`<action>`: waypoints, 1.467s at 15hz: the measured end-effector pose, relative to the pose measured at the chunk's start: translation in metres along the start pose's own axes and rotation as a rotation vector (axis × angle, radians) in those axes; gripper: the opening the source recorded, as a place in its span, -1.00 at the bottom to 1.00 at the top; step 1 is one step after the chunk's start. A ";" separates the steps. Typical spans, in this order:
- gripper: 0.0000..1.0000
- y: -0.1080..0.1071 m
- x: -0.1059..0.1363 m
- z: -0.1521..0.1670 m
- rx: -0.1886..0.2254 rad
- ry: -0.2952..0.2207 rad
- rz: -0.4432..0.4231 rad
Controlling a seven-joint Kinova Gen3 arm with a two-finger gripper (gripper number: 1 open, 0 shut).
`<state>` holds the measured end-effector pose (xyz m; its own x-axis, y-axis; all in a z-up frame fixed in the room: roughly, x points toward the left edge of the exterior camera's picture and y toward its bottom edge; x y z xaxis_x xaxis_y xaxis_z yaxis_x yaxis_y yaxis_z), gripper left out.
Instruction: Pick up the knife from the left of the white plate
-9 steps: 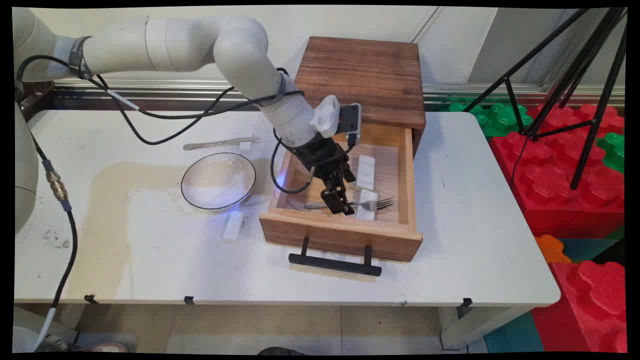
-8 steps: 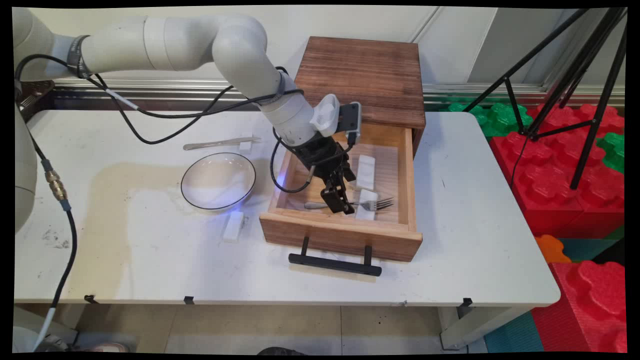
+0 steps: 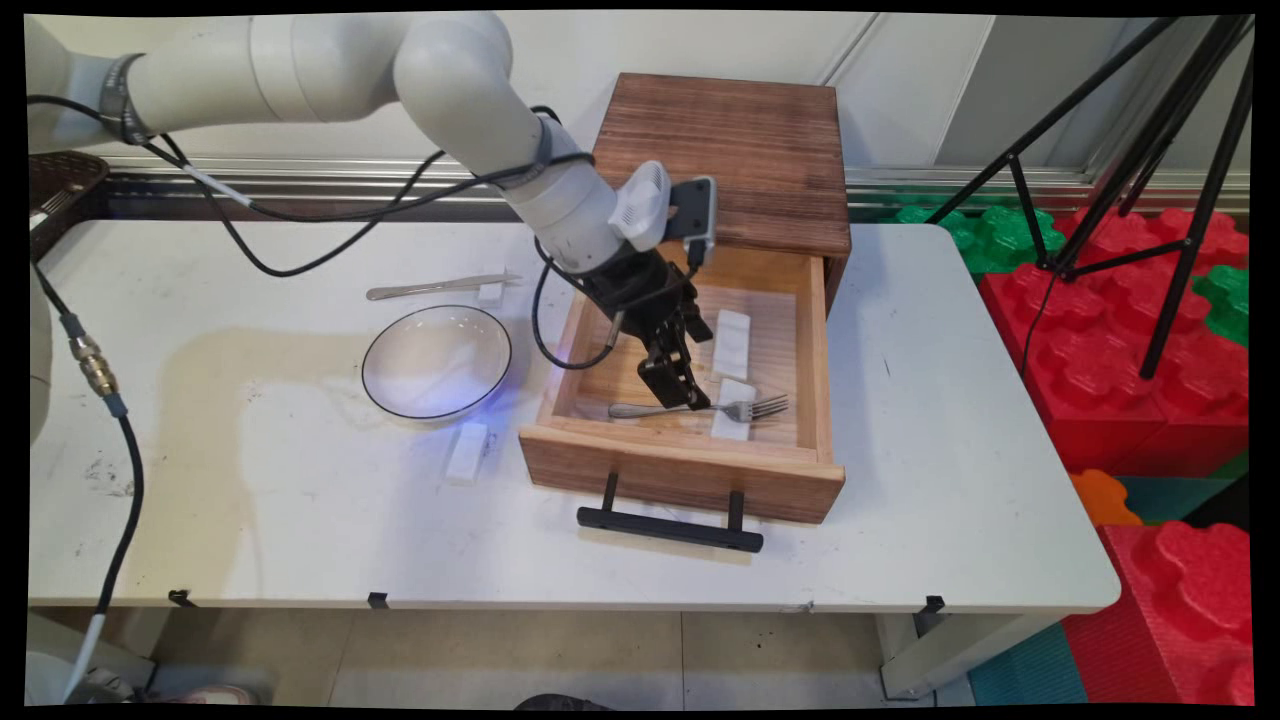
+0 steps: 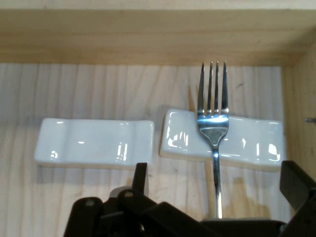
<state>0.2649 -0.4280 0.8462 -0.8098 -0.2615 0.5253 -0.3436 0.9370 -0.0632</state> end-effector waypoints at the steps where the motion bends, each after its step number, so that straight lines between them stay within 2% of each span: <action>1: 1.00 0.001 0.000 -0.004 0.003 0.003 0.002; 10: 1.00 0.007 -0.015 -0.049 0.028 0.031 0.005; 19: 1.00 0.014 -0.052 -0.104 0.050 0.050 0.000; 22: 1.00 0.014 -0.071 -0.128 0.064 0.049 -0.009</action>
<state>0.3785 -0.3662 0.9169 -0.7825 -0.2571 0.5671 -0.3824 0.9172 -0.1117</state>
